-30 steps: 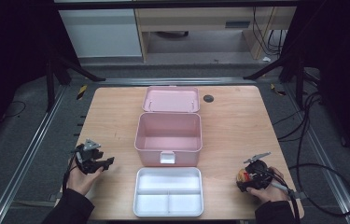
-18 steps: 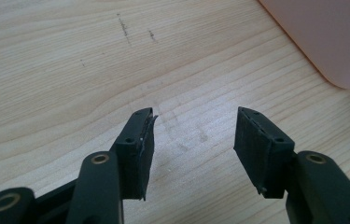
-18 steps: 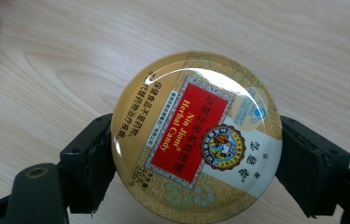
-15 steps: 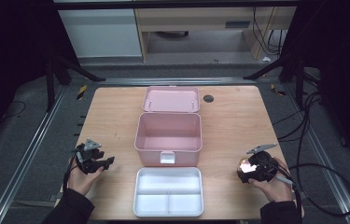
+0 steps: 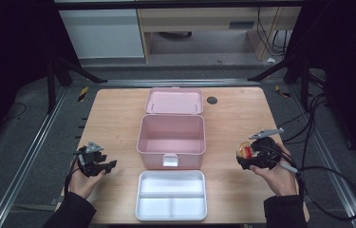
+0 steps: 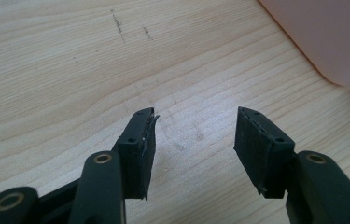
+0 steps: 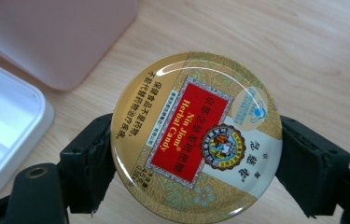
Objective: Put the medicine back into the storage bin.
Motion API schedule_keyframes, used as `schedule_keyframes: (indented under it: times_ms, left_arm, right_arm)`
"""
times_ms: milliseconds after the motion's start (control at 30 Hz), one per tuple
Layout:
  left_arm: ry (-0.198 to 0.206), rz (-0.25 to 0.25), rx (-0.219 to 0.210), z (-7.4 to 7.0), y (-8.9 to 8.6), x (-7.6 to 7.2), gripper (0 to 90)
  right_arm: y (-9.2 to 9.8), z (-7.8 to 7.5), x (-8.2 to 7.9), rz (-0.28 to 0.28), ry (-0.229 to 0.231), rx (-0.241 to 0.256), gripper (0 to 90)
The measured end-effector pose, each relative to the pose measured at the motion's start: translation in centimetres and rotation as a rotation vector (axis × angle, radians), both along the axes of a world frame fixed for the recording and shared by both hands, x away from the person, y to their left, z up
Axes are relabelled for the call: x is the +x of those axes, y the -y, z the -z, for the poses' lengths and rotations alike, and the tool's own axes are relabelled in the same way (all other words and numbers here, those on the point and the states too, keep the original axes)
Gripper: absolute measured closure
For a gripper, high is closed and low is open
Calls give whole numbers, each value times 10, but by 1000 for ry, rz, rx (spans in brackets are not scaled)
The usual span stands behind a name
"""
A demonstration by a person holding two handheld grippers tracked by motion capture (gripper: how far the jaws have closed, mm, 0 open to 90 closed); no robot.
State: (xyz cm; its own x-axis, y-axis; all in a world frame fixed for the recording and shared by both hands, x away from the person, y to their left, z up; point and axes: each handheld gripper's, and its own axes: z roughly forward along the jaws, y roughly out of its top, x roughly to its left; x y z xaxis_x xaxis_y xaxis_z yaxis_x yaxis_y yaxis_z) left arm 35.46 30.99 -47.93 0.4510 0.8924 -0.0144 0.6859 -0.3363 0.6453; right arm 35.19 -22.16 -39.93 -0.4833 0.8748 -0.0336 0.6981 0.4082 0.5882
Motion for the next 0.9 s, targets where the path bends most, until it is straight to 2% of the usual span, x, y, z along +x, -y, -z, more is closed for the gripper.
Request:
schedule_keyframes:
  times_ms: [100, 333, 600, 900]
  left_arm:
    - [-3, 3, -2, 0, 0, 0, 479]
    - [-12, 6, 2, 0, 0, 1, 478]
    - [-11, 10, 1, -1, 0, 1, 479]
    - [-11, 25, 7, -1, 3, 0, 479]
  right_arm:
    - [-4, -11, 5, -10, 5, 10, 203]
    - [-16, -36, 15, -77, 21, 19, 204]
    - [-40, -50, 30, -151, 18, 22, 204]
    - [-69, -67, 49, -210, 25, 26, 204]
